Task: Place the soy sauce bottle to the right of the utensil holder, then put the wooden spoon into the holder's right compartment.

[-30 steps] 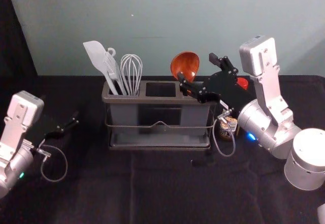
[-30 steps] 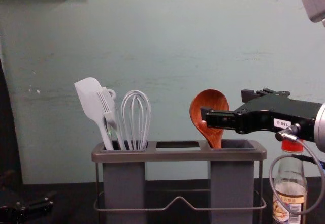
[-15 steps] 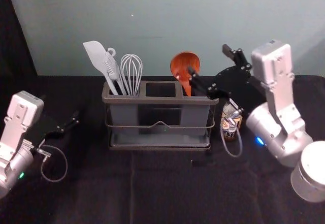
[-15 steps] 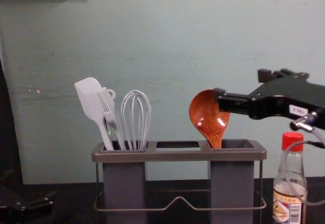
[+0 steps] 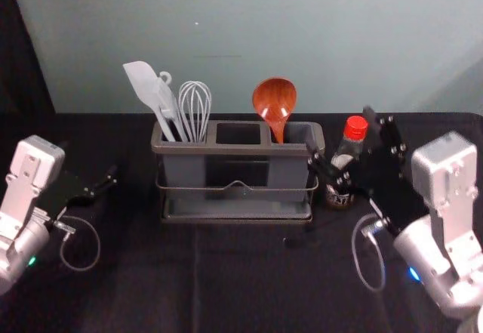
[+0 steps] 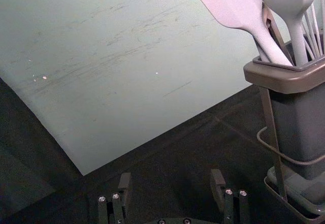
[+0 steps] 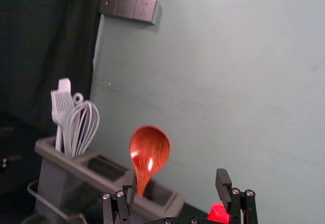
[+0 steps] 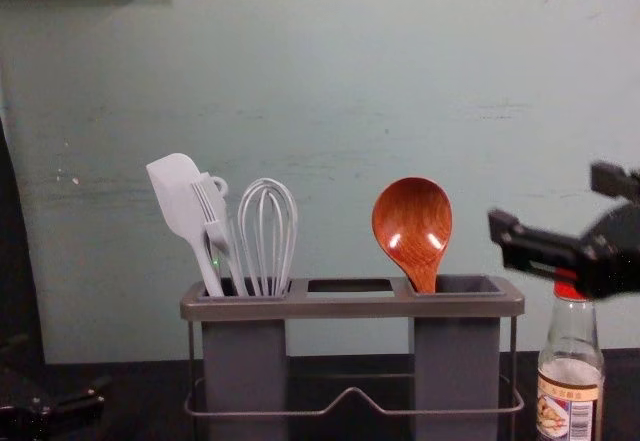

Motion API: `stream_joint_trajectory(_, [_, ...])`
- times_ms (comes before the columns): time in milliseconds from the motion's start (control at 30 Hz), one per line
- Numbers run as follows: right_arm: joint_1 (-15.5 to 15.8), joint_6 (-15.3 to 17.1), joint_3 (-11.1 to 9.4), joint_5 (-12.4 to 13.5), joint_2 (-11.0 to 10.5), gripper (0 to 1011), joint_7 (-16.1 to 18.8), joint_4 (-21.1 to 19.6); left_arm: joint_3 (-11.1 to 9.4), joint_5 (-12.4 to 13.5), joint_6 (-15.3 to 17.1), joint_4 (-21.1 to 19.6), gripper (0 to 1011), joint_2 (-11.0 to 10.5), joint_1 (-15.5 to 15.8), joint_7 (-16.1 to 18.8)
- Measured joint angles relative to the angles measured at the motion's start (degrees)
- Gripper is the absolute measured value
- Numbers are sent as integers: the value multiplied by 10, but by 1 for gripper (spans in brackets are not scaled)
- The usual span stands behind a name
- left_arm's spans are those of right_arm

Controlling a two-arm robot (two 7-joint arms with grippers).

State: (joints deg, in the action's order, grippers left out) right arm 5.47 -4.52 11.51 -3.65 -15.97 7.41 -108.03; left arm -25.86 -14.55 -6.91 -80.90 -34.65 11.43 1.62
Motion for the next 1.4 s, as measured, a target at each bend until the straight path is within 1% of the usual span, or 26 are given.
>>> stream_joint_trajectory(33, [6, -4, -1, -3, 1, 1004, -3, -1, 0, 0, 0, 0, 1011, 0, 0, 0])
stream_joint_trajectory(67, [19, -11, -4, -6, 2, 1004, -7, -1, 0, 0, 0, 0, 1011, 0, 0, 0])
stream_joint_trajectory(167, [40, -23, -8, -14, 7, 1004, -15, 3, 0, 0, 0, 0, 1012, 0, 0, 0])
stream_joint_trajectory(367, [66, -32, -15, -19, 20, 1004, -23, 16, 0, 0, 0, 0, 1011, 0, 0, 0])
stream_joint_trajectory(467, [75, -31, -19, -16, 27, 1004, -22, 27, 0, 0, 0, 0, 1011, 0, 0, 0])
stream_joint_trajectory(600, [79, -19, -28, 3, 36, 1004, -13, 45, 0, 0, 0, 0, 1011, 0, 0, 0])
stream_joint_trajectory(700, [81, -12, -34, 9, 42, 1004, -8, 59, 0, 0, 0, 0, 1011, 0, 0, 0])
stream_joint_trajectory(1033, [79, -9, -38, 7, 51, 1004, -3, 73, 0, 0, 0, 0, 1011, 0, 0, 0])
stream_joint_trajectory(1400, [79, -8, -38, 5, 52, 1004, -1, 73, 0, 0, 0, 0, 1011, 0, 0, 0])
